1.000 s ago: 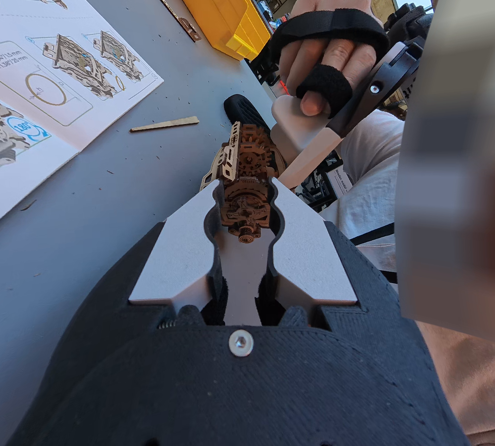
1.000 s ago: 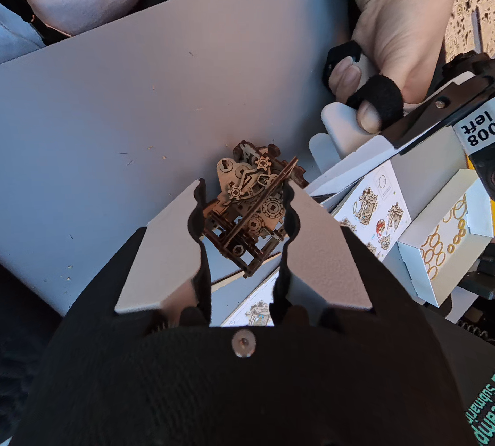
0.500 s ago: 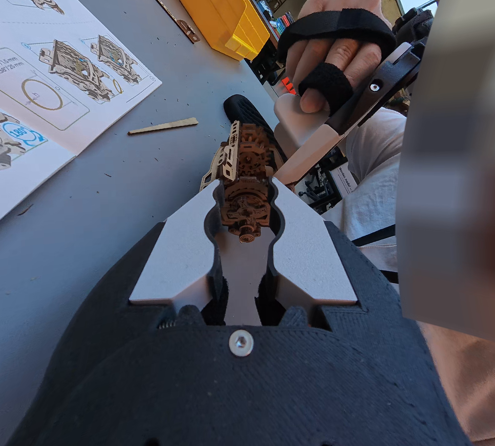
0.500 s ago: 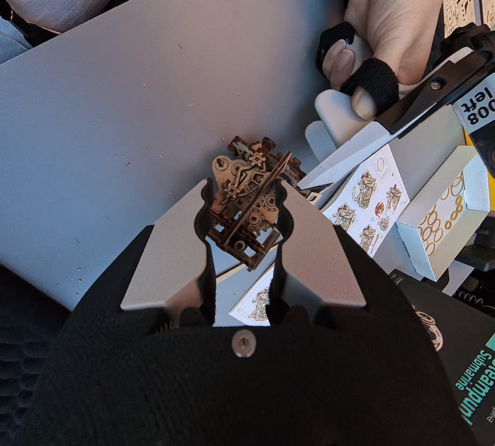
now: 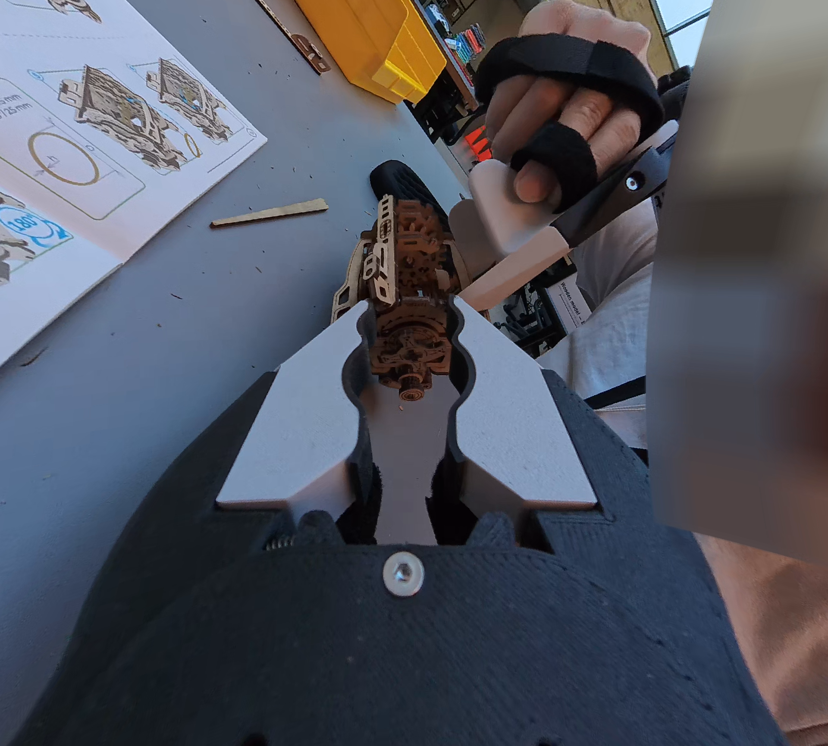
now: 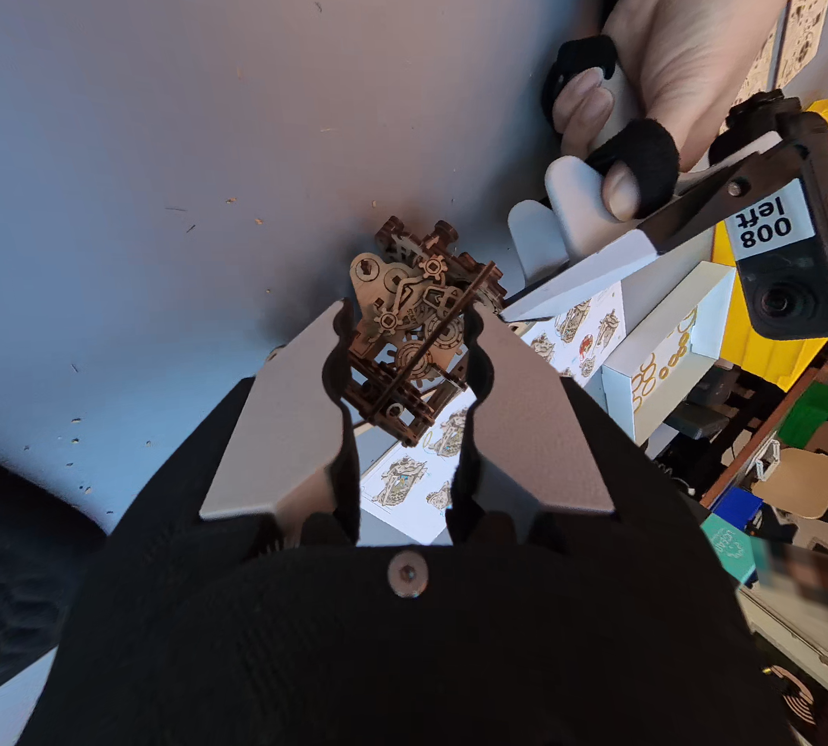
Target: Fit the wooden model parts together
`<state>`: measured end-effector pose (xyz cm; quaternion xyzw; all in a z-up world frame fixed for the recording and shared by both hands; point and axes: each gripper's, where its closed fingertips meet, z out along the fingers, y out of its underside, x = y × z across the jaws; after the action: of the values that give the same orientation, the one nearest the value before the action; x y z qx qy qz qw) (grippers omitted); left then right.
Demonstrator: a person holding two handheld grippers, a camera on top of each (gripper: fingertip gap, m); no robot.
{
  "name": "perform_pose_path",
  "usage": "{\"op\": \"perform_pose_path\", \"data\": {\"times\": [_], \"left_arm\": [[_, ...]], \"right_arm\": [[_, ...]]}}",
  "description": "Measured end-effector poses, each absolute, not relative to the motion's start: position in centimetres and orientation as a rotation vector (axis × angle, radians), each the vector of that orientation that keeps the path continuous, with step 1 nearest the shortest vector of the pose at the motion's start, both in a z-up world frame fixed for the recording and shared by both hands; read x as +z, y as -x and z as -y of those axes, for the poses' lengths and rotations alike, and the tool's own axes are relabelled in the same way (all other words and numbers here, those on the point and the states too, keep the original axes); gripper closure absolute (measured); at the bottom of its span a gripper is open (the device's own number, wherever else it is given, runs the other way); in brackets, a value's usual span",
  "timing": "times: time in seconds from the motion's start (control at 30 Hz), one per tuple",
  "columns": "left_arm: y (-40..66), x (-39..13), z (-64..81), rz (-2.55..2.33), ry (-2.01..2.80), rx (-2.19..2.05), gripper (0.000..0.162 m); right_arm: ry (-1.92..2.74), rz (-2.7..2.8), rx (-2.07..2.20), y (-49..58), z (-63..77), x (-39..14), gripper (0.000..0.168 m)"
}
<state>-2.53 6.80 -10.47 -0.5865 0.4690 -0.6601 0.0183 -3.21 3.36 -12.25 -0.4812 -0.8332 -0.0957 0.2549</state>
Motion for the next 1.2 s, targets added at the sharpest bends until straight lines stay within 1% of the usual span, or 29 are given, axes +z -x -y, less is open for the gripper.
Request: {"op": "perform_pose_path", "data": {"times": [0.07,0.33,0.77,1.03,1.13,1.2], "left_arm": [[2.49,-10.46,-6.77,-1.459,1.817,-2.044,0.133],[2.54,-10.45,-6.83,-1.453,1.816,-2.046,0.133],[2.51,-10.39,-6.79,-1.452,1.810,-2.040,0.134],[2.40,-10.39,-6.79,-1.453,1.808,-2.032,0.134],[2.37,-10.39,-6.68,-1.465,1.801,-2.022,0.133],[2.38,-10.41,-6.74,-1.461,1.804,-2.025,0.134]], "right_arm": [[1.320,2.274,-0.257,3.26,-3.39,-12.14,0.124],[1.369,2.259,-0.326,3.10,-3.58,-12.17,0.124],[1.414,2.182,-0.315,3.15,-3.55,-12.11,0.126],[1.420,2.191,-0.282,3.09,-3.62,-12.19,0.123],[1.402,2.235,-0.304,3.00,-3.79,-12.65,0.118],[1.400,2.253,-0.298,3.04,-3.81,-12.60,0.119]]}}
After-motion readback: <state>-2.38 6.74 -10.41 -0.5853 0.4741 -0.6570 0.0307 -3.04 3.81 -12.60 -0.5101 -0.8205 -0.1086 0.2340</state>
